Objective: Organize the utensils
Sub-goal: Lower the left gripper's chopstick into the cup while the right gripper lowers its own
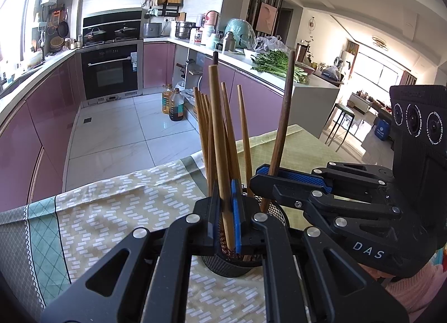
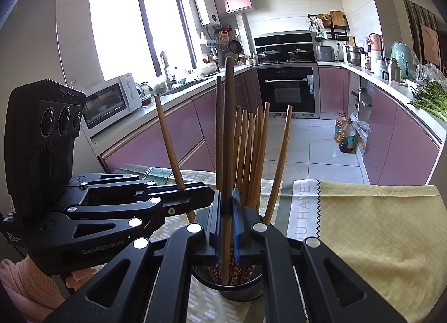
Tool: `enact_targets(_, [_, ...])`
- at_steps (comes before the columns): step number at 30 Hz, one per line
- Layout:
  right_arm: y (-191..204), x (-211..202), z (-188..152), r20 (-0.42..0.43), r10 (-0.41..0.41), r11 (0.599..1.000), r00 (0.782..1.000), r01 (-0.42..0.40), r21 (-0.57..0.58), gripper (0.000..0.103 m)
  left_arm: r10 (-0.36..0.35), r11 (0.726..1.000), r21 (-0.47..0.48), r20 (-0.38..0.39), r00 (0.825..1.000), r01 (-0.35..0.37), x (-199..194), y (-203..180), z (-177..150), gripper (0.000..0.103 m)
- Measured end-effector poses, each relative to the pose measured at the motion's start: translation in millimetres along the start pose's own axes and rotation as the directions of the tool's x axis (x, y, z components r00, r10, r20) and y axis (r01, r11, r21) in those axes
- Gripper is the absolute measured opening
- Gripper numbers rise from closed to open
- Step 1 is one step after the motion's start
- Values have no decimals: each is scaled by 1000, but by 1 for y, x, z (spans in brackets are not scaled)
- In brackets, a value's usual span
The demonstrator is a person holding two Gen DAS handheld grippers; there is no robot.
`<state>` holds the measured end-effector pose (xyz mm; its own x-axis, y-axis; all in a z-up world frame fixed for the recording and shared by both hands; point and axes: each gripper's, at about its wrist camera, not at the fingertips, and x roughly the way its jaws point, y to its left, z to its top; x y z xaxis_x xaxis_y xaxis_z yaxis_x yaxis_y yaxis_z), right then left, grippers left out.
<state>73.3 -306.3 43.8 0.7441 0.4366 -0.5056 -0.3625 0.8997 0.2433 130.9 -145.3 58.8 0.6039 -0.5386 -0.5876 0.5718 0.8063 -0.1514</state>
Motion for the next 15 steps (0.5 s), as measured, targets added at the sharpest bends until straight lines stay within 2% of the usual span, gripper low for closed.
enact_targets(15, [-6, 7, 3, -6, 5, 1000, 1000, -5, 20, 6, 12, 1000, -7, -3, 1000, -12, 10, 6, -1, 8])
